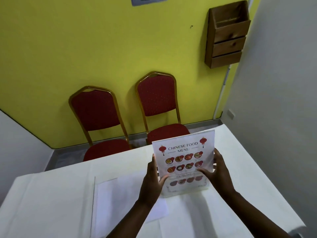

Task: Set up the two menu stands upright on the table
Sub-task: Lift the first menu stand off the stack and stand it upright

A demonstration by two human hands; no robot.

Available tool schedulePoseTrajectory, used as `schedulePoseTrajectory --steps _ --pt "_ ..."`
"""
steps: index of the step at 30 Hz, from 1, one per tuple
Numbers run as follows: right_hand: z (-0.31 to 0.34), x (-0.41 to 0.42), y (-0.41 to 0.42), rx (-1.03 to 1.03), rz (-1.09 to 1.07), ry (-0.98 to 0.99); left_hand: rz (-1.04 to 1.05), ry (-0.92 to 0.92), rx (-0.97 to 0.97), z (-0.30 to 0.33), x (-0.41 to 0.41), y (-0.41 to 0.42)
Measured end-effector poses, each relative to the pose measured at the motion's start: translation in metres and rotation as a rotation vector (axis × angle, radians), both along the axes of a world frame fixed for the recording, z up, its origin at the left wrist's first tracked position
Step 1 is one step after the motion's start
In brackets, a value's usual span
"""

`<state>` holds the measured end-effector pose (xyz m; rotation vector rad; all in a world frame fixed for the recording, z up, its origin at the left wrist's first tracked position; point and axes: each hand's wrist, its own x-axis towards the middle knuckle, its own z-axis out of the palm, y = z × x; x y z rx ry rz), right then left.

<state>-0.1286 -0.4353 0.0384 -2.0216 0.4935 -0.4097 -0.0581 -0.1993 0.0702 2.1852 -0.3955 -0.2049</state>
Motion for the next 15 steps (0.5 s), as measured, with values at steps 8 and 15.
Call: schedulePoseTrajectory --steps 8,15 --pt "-0.018 0.0 -0.008 -0.054 0.006 0.049 -0.019 -0.027 0.075 -0.007 0.0 -0.004" --pt "-0.016 -0.003 -0.005 -0.066 0.006 0.024 -0.081 -0.063 0.12 -0.01 0.004 -0.001"
